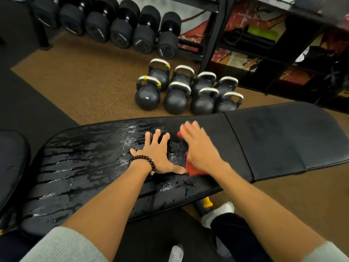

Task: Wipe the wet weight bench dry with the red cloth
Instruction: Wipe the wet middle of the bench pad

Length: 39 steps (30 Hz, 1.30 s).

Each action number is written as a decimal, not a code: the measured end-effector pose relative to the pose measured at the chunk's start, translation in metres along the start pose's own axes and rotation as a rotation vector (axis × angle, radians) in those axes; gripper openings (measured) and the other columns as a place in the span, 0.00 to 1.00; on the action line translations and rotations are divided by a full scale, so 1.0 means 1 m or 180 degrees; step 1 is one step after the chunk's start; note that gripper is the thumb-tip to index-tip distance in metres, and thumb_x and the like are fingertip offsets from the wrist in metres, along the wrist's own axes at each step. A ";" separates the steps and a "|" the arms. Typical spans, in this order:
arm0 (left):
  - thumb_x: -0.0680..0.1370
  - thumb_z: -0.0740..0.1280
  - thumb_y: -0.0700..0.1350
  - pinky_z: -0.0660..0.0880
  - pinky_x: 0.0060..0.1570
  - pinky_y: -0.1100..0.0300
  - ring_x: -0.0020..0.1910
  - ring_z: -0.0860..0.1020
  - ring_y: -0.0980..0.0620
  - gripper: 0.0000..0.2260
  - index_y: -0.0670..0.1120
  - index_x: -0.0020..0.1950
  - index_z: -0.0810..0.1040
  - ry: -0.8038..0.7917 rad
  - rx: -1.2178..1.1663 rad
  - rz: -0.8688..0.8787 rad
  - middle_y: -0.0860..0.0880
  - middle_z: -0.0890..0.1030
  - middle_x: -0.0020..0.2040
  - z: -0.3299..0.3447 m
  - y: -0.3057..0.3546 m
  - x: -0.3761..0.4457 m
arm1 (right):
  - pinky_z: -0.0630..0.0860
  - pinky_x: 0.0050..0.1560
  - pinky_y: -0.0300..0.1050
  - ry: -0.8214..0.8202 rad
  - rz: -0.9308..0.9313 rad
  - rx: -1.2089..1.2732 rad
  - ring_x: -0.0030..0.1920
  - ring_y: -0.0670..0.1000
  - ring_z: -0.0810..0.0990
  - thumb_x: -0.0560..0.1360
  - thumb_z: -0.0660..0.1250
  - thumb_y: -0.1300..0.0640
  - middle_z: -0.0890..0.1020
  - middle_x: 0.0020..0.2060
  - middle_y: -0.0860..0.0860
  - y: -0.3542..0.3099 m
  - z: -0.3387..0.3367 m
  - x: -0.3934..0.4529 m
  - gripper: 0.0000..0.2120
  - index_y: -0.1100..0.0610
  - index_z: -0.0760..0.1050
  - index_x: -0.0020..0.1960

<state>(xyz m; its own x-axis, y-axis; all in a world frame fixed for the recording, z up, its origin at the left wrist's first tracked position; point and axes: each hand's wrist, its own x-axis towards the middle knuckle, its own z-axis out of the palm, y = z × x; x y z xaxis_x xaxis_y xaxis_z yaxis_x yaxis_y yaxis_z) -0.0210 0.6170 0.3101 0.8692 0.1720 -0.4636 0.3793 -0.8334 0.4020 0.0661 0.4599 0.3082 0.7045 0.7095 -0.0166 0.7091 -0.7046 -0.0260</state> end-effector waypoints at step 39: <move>0.52 0.68 0.80 0.51 0.64 0.20 0.78 0.33 0.47 0.65 0.60 0.79 0.39 -0.0112 -0.0052 -0.0003 0.57 0.34 0.79 -0.002 -0.001 -0.001 | 0.53 0.76 0.60 0.0122 0.0949 -0.0033 0.77 0.63 0.53 0.76 0.67 0.61 0.61 0.76 0.60 0.060 -0.034 -0.020 0.34 0.62 0.56 0.78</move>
<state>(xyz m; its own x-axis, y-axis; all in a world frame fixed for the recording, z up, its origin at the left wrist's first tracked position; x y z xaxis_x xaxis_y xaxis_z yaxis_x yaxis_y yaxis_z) -0.0220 0.6188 0.3115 0.8572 0.1538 -0.4914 0.3854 -0.8246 0.4142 0.0959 0.4034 0.3406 0.8821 0.4708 0.0156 0.4710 -0.8820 -0.0155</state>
